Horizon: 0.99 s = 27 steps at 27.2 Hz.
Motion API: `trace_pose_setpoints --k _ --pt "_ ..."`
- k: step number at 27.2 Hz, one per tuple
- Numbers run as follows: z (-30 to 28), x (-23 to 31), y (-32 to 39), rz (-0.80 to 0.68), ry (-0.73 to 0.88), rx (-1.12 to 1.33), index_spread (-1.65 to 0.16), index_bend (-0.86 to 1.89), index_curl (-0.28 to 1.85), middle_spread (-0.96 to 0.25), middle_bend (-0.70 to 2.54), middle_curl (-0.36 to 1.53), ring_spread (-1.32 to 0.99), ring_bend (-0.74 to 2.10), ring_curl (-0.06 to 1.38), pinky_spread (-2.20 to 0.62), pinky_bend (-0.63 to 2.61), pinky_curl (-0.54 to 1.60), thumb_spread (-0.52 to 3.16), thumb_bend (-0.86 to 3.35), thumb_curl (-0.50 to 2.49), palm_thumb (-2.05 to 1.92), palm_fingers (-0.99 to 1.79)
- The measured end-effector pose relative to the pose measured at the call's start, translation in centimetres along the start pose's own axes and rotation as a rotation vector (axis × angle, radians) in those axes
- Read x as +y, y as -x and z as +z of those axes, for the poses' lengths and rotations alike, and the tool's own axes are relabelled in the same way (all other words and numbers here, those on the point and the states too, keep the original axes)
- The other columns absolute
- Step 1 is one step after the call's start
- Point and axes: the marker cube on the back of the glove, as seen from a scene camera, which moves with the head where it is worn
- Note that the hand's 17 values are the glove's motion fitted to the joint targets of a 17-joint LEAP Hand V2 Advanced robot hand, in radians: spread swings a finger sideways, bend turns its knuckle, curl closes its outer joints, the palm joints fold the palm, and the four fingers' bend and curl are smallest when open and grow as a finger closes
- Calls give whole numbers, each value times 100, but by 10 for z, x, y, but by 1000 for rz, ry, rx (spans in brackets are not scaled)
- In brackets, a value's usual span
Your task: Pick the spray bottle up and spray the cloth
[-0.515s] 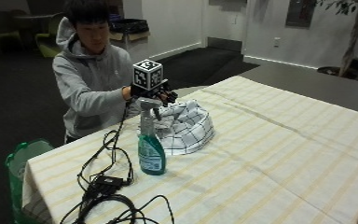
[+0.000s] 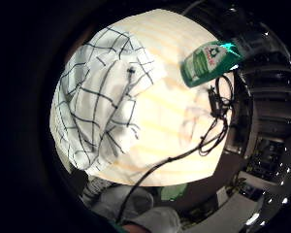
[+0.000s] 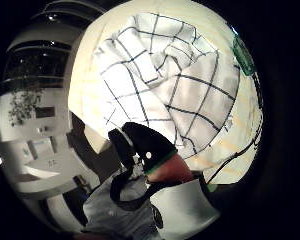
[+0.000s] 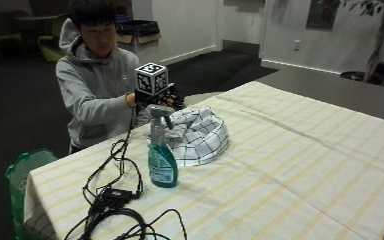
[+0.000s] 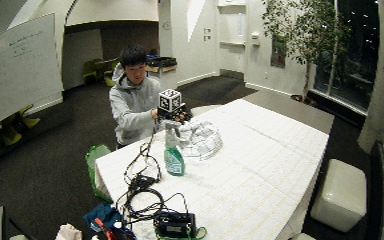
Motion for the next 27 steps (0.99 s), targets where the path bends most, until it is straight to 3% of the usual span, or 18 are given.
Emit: trace_pose_setpoints --k 13,27 --pt "-12 24 -66 114 -172 -140 -35 11 10 2 18 18 10 29 15 25 65 28 88 -3 19 22 -8" --pt "-6 15 -140 285 -264 -280 -26 12 13 6 31 27 11 27 18 26 58 29 89 -3 24 25 3"
